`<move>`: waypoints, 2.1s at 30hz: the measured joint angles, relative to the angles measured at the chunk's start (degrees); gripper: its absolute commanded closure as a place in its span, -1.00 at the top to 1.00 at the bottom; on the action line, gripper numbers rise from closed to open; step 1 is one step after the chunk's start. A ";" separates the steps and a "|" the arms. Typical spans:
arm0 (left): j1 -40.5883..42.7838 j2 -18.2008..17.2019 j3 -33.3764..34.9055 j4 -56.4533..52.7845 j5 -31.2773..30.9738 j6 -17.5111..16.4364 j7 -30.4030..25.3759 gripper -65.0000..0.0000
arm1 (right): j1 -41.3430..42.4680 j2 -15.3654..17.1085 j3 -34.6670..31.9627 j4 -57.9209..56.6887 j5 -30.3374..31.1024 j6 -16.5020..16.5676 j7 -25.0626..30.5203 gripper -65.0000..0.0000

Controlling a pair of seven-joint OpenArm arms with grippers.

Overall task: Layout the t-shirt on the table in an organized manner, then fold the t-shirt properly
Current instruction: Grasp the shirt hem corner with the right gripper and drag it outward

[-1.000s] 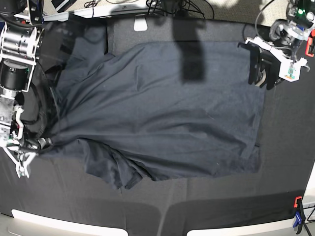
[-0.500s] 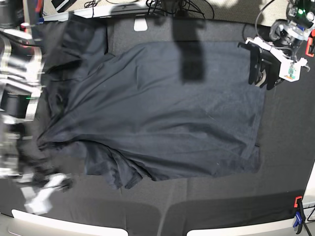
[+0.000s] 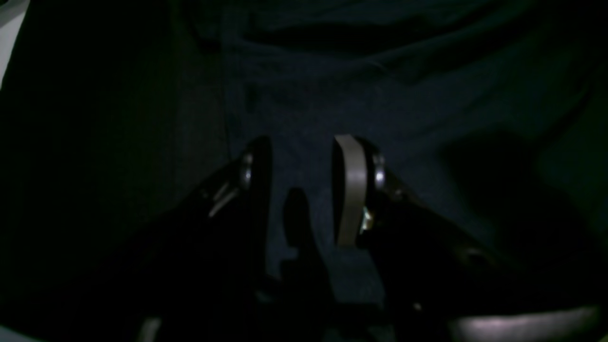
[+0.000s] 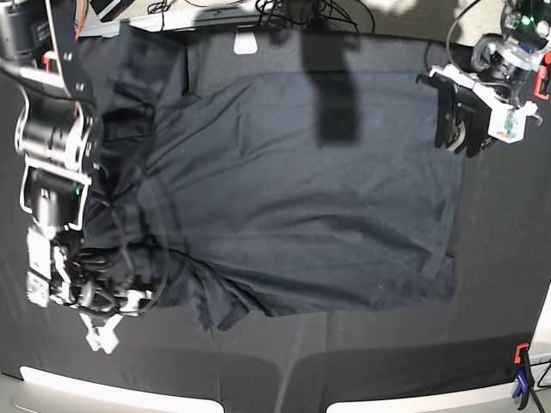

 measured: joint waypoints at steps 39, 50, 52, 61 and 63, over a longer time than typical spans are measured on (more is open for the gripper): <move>0.00 2.08 0.00 0.00 -0.04 0.04 1.51 -0.40 | -2.05 0.70 -1.42 -0.46 0.83 1.55 12.55 0.01; 0.02 2.08 0.00 0.00 -0.02 0.04 1.53 -0.40 | -6.71 -4.50 -9.88 -0.61 -7.96 -9.40 20.15 -0.98; 0.02 2.05 0.00 0.00 -0.02 0.04 1.55 -0.40 | -6.75 -4.85 -10.10 -0.68 -11.56 -14.23 25.44 -1.00; 0.00 2.05 0.00 -0.02 0.02 0.00 1.62 -0.40 | 1.51 -4.09 -10.03 -0.66 -23.12 -33.07 35.93 -0.83; 0.00 2.05 0.00 0.00 0.00 0.00 1.57 -0.40 | 2.97 -4.39 -10.03 -0.66 -23.08 -33.05 35.85 -0.55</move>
